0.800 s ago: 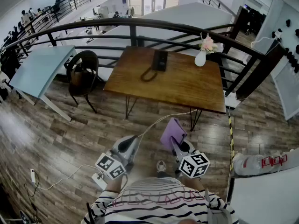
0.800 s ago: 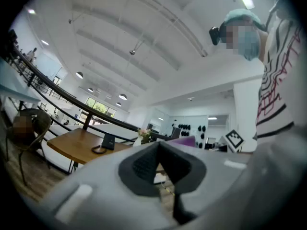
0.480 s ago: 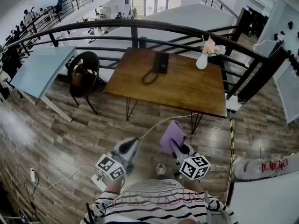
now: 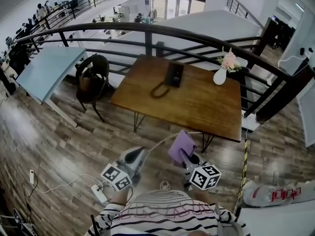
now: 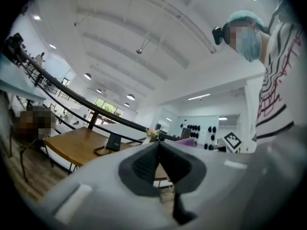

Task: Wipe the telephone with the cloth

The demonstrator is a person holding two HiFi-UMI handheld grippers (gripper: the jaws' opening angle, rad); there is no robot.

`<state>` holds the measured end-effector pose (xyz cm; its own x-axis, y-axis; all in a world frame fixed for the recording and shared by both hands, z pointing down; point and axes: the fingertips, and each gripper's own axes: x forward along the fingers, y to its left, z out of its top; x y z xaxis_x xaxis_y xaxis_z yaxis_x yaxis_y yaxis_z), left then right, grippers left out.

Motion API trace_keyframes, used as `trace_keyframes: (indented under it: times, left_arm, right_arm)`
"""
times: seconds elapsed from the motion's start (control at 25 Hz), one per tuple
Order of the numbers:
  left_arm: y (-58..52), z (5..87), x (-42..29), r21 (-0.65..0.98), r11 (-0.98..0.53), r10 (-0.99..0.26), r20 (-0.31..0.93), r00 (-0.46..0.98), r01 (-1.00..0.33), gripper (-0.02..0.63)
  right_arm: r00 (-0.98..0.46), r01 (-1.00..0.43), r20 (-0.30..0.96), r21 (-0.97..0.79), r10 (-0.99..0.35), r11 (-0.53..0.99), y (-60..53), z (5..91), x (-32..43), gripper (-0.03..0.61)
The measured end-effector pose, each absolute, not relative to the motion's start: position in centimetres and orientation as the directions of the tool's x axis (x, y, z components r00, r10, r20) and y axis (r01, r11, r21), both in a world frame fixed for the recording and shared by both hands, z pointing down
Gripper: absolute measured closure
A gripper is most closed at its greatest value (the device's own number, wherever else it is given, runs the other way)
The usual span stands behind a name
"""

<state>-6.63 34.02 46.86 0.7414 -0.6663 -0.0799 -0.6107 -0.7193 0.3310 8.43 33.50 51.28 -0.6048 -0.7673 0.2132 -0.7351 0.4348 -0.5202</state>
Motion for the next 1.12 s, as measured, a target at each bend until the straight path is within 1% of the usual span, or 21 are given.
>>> trace_keyframes:
  times: [0.32, 0.56, 0.76, 1.12]
  left_arm:
    - [28.2, 47.5, -2.0, 0.346, -0.687, -0.701, -0.084, 0.708, -0.64, 0.611]
    - [23.6, 48.1, -3.1, 0.373, -0.658, -0.72, -0.059, 0.691, -0.654, 0.611]
    - [17.7, 48.5, -4.2, 0.392, -0.685, -0.688, -0.069, 0.723, -0.615, 0.611]
    - [7.0, 46.0, -6.7, 0.37, -0.773, -0.582, -0.091, 0.808, -0.515, 0.611]
  right_arm:
    - [-0.654, -0.715, 0.241, -0.508, -0.718, 0.481, 27.2, 52.3, 12.4, 0.54]
    - [-0.661, -0.705, 0.262, -0.537, -0.703, 0.463, 22.6, 53.2, 11.9, 0.54]
    - [-0.632, -0.727, 0.267, -0.529, -0.727, 0.438, 17.3, 53.0, 10.3, 0.54]
    - [-0.542, -0.775, 0.243, -0.514, -0.804, 0.367, 8.4, 50.3, 7.2, 0.54]
